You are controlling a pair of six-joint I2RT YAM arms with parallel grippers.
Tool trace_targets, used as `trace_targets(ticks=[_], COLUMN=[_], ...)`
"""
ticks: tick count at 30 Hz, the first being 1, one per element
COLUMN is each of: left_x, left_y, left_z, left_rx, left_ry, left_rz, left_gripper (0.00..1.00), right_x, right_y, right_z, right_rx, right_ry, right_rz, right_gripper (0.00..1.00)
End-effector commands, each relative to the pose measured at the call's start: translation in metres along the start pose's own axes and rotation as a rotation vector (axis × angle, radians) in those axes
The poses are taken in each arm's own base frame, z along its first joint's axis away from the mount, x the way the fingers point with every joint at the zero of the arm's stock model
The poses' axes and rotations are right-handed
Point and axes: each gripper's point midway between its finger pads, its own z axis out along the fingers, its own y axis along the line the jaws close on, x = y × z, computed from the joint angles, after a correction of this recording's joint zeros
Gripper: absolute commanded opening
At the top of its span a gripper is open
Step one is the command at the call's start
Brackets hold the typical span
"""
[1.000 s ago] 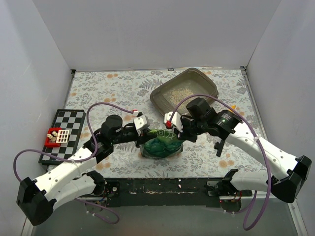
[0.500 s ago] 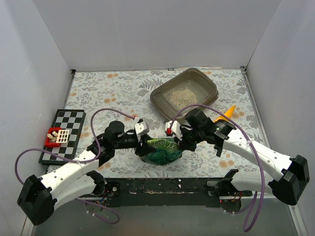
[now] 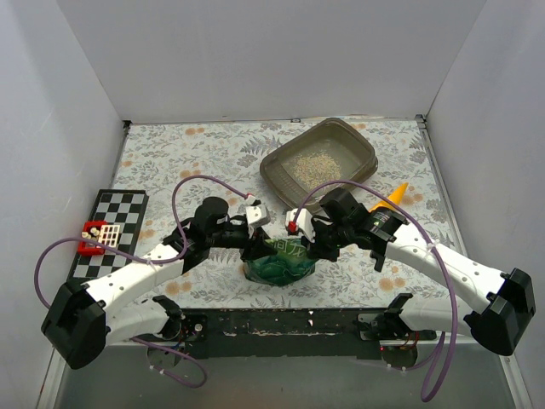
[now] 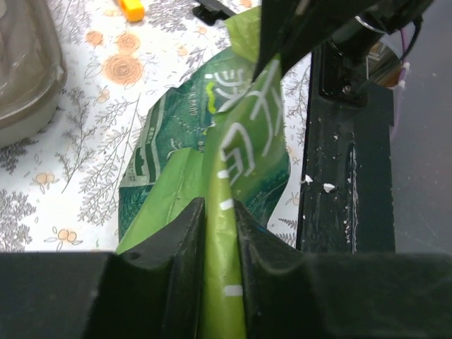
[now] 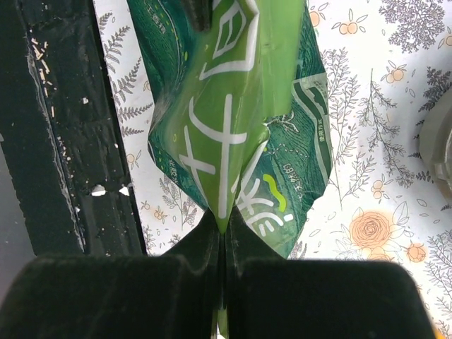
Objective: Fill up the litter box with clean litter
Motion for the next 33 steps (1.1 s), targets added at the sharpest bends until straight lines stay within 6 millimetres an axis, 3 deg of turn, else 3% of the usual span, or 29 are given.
trace_targets(ticks=[1,3,6,9,11,14,17,20,24,29,33], left_x=[0.0,0.004,0.003,-0.002,-0.004,-0.001,-0.002,-0.003,-0.012,-0.024,-0.031], left_y=[-0.004,-0.005,-0.008,-0.007,-0.006,-0.005,-0.002,0.0,-0.003,-0.003,-0.005], left_z=[0.0,0.0,0.0,-0.005,-0.011,-0.018,-0.022,-0.024,-0.024,-0.031,-0.035], left_rx=[0.035,0.044,0.049,0.02,-0.011,-0.056,-0.094,-0.117,-0.114,-0.148,-0.164], left_ry=[0.015,0.025,0.019,-0.001,-0.02,-0.047,-0.058,-0.067,-0.116,-0.163,-0.195], left_rz=[0.021,0.012,0.008,0.021,0.034,0.045,0.039,0.028,0.019,0.013,0.017], left_gripper=[0.13,0.0,0.0,0.0,0.0,0.0,0.0,0.0,0.0,0.0,0.0], right_x=[-0.015,-0.017,-0.021,-0.027,-0.033,-0.026,-0.003,0.029,0.064,0.129,0.164], right_y=[0.002,-0.001,-0.011,-0.027,-0.043,-0.073,-0.082,-0.08,-0.073,-0.076,-0.076], right_z=[-0.006,-0.007,-0.011,-0.025,-0.045,-0.092,-0.122,-0.129,-0.115,-0.107,-0.092], right_rx=[-0.005,0.011,0.071,0.189,0.324,0.607,0.746,0.818,0.803,0.949,0.955], right_ry=[-0.046,-0.049,-0.051,-0.069,-0.104,-0.128,-0.094,-0.008,0.059,0.216,0.307], right_rz=[0.001,0.006,0.039,0.096,0.147,0.364,0.59,0.761,0.933,1.139,1.287], right_gripper=[0.01,0.01,0.04,0.35,0.42,0.63,0.67,0.7,0.7,0.71,0.64])
